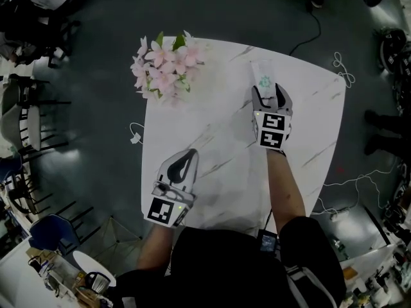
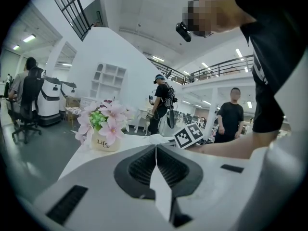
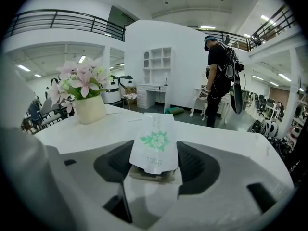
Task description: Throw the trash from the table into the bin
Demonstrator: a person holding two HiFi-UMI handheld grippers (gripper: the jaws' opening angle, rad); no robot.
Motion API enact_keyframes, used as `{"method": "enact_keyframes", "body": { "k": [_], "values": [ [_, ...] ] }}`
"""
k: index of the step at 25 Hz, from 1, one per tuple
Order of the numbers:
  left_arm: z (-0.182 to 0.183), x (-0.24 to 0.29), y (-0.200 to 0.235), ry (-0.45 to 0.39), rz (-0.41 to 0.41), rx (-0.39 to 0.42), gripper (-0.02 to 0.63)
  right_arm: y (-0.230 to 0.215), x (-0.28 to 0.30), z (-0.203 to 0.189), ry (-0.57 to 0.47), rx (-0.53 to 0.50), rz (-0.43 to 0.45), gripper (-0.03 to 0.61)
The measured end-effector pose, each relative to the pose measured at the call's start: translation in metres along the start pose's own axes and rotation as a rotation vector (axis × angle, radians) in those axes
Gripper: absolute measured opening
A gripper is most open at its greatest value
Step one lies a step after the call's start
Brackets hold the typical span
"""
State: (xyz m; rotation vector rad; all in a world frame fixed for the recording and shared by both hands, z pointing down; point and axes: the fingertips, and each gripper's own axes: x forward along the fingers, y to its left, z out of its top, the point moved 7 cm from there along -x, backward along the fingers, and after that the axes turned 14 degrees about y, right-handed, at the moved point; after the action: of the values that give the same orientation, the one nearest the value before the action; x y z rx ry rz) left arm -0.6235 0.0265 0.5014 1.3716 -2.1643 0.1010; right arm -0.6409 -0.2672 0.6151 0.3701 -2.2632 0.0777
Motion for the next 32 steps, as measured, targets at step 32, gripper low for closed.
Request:
{"method": "enact_keyframes", "body": {
  "k": [32],
  "values": [
    [0.001, -0.196, -0.036, -0.203, -0.068, 0.13, 0.015, 0.109, -0.266, -0.026, -0.196, -0.074, -0.05, 0.268]
  ]
}}
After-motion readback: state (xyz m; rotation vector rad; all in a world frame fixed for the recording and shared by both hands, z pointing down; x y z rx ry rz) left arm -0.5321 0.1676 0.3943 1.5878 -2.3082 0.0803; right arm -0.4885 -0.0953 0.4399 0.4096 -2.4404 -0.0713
